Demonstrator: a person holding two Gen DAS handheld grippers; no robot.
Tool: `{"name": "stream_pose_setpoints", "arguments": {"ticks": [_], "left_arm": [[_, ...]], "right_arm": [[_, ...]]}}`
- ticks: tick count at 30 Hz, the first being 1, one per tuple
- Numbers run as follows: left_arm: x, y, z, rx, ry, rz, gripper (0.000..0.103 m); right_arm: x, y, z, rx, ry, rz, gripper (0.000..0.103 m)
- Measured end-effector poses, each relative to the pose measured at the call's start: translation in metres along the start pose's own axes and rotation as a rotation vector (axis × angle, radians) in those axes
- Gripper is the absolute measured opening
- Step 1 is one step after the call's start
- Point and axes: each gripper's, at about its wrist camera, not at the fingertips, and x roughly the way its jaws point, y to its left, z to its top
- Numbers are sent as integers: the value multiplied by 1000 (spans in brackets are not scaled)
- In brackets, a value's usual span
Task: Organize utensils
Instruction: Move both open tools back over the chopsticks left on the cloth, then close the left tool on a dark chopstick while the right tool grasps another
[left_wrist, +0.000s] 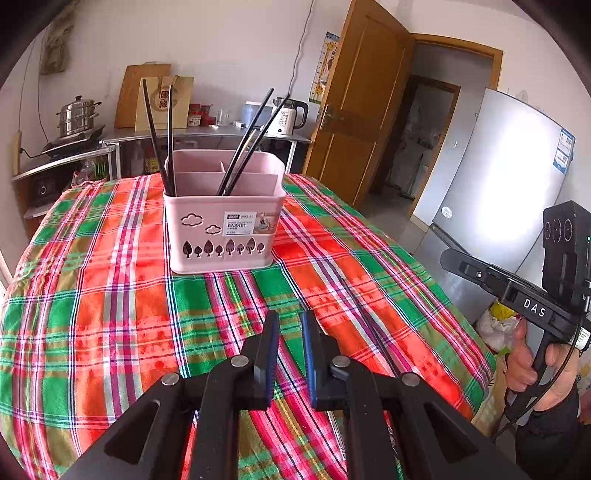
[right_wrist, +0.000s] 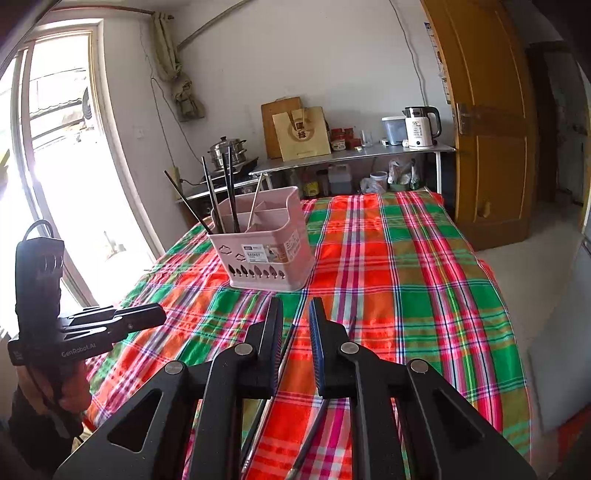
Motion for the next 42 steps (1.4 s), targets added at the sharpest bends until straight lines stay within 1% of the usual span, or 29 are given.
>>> {"name": "stream_pose_setpoints", "arguments": {"ticks": [2,4,5,10,12,16,21,29,33,35,36,37,42], "left_arm": [[8,-1,-2,-5,18,-2,15],[15,-2,-4,-11,34,-1,25],[19,-3,-5,-13,41,-1,26],[37,-6,-8,-16,82,-12,26],[44,-10,-7,-15,94,-36,26],[64,-12,-5,-56,140,-90,26],[93,-17,-7,-86,207,-115,26],[124,-23,-17,-107,285,-83,26],[128,-27,-18,-98,284,-71,26],[132,-30,-21,-80,300,-31,26],[132,-31,-22,-65,286,-16,22],[133,-34,-22,-56,287,-8,22],[133,-34,-22,-42,279,3,21]], "right_arm": [[1,-3,-2,5,5,-3,15],[4,-7,-5,12,17,-9,15],[7,-10,-6,16,27,-14,15],[27,-19,-16,30,88,-40,15],[34,-23,-20,39,106,-48,15],[46,-28,-27,46,146,-54,15],[62,-32,-35,45,197,-56,15],[79,-39,-45,58,240,-52,15],[85,-43,-47,65,253,-56,15],[88,-44,-48,64,263,-61,15],[89,-45,-49,63,267,-63,15],[91,-44,-49,63,269,-62,15],[93,-44,-50,62,275,-56,15]]}}
